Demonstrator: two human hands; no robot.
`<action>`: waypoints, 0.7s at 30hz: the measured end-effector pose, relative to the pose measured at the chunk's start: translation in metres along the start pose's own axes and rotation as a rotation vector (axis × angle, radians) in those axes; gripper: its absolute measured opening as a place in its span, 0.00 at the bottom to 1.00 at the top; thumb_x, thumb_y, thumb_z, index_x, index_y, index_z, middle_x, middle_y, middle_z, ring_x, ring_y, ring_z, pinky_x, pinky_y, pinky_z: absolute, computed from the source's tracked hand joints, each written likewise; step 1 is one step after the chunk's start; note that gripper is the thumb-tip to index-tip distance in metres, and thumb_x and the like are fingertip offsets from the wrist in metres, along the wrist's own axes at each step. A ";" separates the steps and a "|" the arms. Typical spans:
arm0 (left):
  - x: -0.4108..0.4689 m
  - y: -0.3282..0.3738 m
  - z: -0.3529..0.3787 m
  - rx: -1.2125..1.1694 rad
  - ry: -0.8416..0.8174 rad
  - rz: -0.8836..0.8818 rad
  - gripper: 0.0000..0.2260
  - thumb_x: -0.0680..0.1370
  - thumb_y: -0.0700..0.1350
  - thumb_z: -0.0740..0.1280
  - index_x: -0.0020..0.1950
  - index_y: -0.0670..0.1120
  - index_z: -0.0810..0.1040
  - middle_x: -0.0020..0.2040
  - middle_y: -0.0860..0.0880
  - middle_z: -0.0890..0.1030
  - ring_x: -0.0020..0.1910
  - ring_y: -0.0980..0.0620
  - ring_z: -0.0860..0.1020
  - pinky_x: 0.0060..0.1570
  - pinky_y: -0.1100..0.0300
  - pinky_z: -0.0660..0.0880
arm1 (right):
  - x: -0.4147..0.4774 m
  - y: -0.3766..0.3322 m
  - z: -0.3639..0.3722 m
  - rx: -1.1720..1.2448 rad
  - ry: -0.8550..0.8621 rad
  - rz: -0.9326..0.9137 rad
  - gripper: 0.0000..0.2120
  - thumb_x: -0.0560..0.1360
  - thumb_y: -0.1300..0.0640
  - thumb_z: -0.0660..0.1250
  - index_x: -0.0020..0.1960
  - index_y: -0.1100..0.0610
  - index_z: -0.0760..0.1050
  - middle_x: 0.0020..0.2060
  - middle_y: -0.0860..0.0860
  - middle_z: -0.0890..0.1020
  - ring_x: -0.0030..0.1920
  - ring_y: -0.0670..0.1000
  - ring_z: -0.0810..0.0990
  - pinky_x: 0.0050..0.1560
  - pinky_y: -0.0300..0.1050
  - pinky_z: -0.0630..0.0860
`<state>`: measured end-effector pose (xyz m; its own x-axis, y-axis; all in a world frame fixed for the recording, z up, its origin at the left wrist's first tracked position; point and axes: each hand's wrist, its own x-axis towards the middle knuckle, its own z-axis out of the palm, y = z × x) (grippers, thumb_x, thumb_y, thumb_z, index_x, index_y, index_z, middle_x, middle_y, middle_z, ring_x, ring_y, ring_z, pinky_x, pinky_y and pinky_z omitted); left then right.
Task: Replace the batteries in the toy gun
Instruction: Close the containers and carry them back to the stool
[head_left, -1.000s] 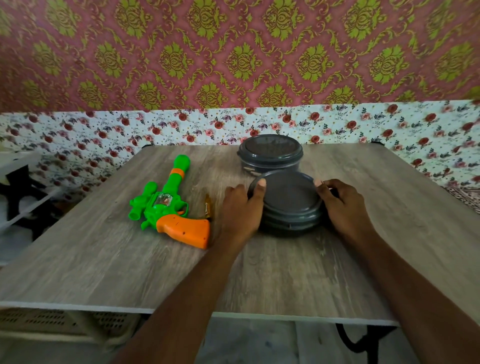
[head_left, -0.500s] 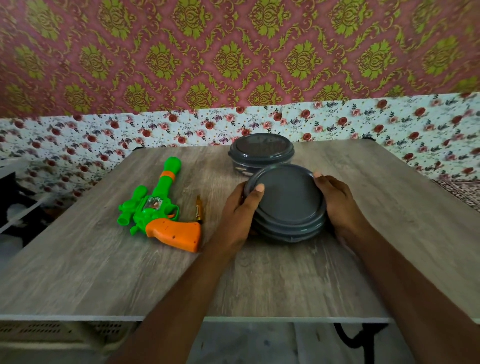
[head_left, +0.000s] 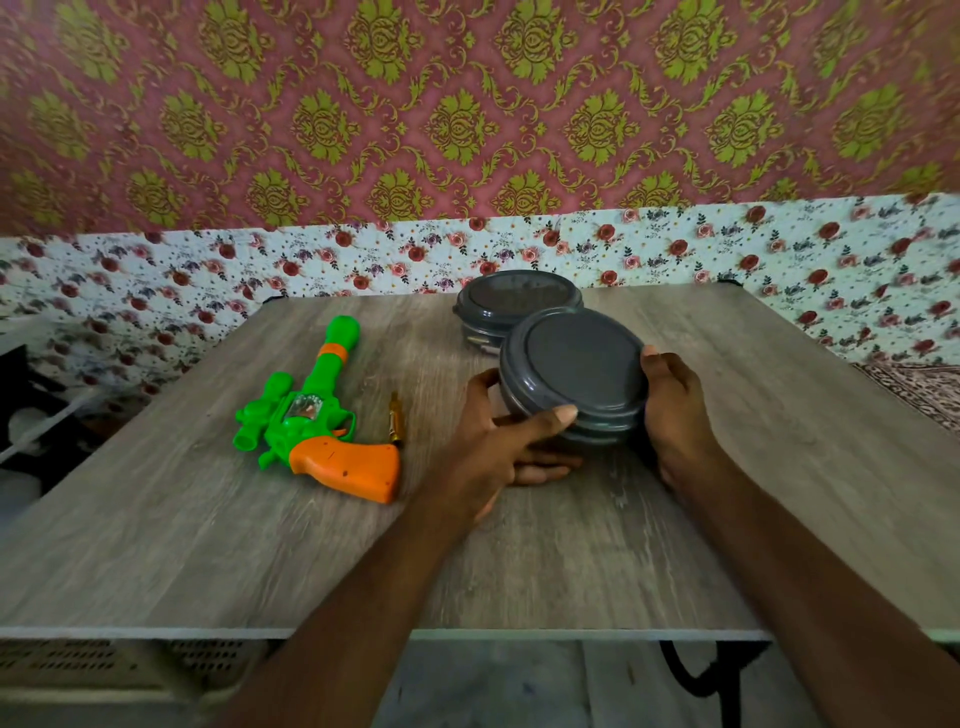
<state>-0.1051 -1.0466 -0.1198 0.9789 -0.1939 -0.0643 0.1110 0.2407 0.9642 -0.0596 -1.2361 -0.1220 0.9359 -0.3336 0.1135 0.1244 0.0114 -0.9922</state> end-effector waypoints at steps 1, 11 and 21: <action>-0.001 0.000 0.001 -0.028 0.002 0.000 0.32 0.74 0.41 0.77 0.71 0.58 0.64 0.61 0.38 0.83 0.50 0.33 0.85 0.53 0.38 0.82 | 0.001 0.002 0.000 0.007 -0.014 0.008 0.27 0.71 0.35 0.60 0.52 0.57 0.77 0.51 0.59 0.84 0.55 0.62 0.83 0.62 0.68 0.77; 0.003 0.001 -0.002 -0.091 0.033 -0.027 0.24 0.77 0.41 0.74 0.71 0.51 0.73 0.60 0.44 0.84 0.52 0.42 0.86 0.45 0.41 0.84 | 0.003 -0.006 -0.002 0.089 -0.117 0.103 0.23 0.71 0.38 0.70 0.55 0.56 0.82 0.52 0.57 0.87 0.54 0.60 0.86 0.63 0.63 0.79; 0.001 0.005 0.001 -0.058 0.025 -0.029 0.28 0.73 0.48 0.77 0.71 0.53 0.73 0.59 0.43 0.84 0.54 0.40 0.86 0.49 0.39 0.83 | 0.004 -0.010 -0.004 0.171 -0.064 0.175 0.16 0.80 0.49 0.70 0.56 0.61 0.83 0.49 0.58 0.88 0.52 0.59 0.88 0.62 0.60 0.81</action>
<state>-0.1032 -1.0467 -0.1146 0.9790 -0.1782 -0.0988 0.1482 0.2899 0.9455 -0.0583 -1.2413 -0.1114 0.9663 -0.2523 -0.0505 0.0078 0.2249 -0.9743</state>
